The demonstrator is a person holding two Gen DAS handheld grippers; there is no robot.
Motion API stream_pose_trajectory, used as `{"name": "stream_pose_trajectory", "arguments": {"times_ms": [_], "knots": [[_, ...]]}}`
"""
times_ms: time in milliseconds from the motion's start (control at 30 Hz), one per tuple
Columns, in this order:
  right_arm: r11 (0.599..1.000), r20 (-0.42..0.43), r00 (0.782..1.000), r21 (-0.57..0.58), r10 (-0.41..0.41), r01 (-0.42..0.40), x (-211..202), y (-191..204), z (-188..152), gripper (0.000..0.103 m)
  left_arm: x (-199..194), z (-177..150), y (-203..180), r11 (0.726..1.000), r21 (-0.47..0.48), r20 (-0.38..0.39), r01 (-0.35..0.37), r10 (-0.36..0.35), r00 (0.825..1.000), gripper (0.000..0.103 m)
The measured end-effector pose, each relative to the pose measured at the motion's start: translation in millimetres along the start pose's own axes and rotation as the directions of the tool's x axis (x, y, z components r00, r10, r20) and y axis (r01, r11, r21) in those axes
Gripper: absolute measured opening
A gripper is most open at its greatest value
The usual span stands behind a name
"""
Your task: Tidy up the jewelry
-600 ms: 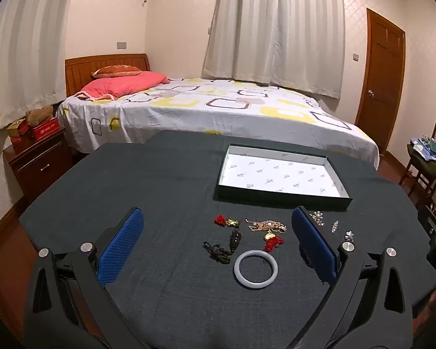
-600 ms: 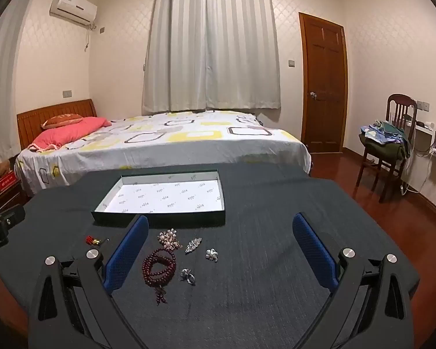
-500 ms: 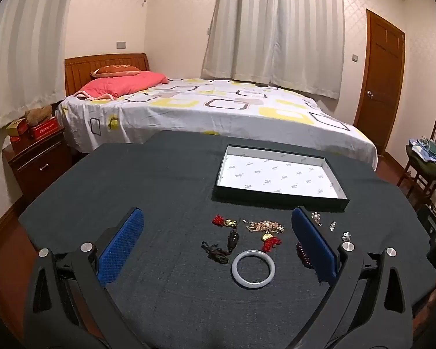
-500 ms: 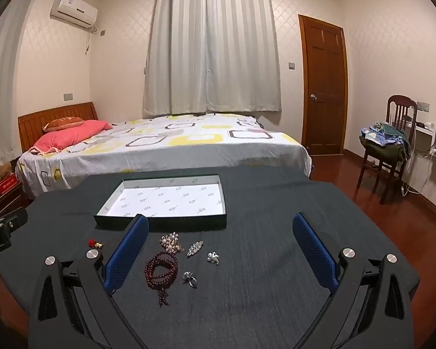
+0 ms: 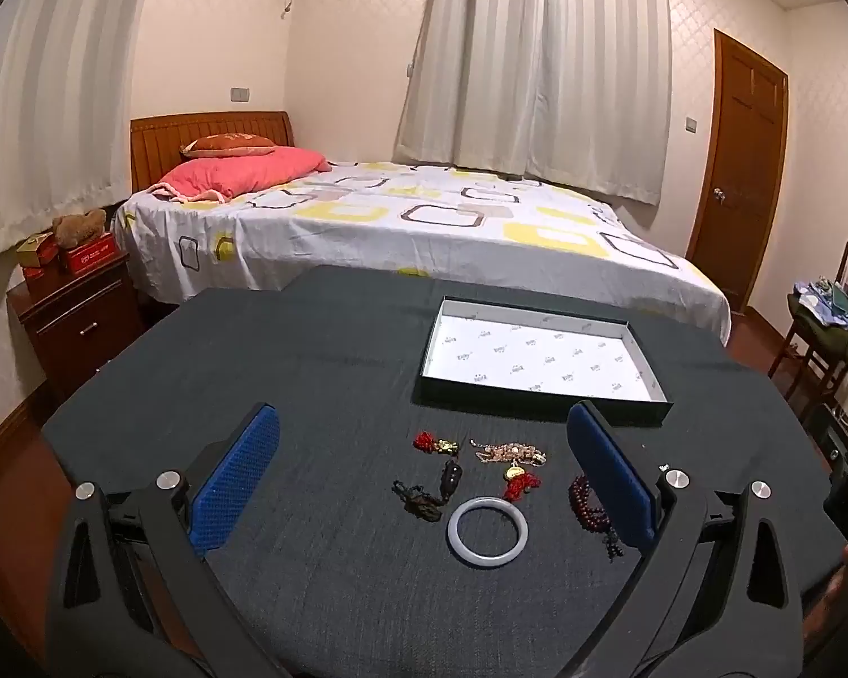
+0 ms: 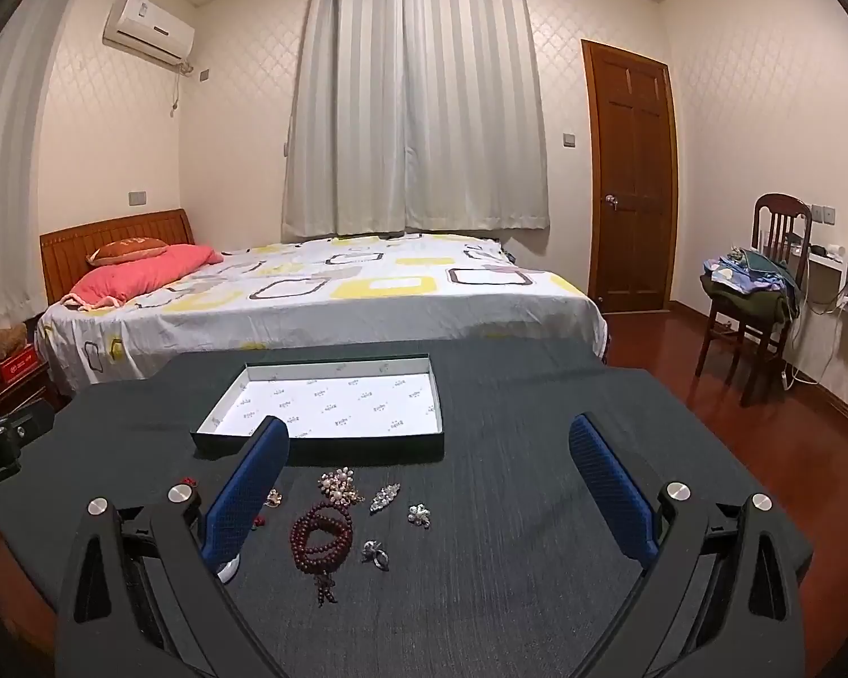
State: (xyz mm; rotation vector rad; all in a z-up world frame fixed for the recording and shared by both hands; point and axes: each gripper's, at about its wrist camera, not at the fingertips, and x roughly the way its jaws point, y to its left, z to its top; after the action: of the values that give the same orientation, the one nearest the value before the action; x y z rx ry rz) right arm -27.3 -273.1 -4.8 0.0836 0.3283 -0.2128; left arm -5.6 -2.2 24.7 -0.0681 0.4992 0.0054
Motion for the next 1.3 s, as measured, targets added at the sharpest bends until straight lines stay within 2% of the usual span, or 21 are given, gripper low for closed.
{"name": "stream_pose_trajectory", "arguments": {"times_ms": [1300], "knots": [[1.0, 0.011, 1.0, -0.004, 0.006, -0.006, -4.6, 0.5, 2.9, 0.097, -7.1, 0.5, 3.7, 1.0, 0.009, -0.003, -0.003, 0.003, 1.0, 0.099]]}}
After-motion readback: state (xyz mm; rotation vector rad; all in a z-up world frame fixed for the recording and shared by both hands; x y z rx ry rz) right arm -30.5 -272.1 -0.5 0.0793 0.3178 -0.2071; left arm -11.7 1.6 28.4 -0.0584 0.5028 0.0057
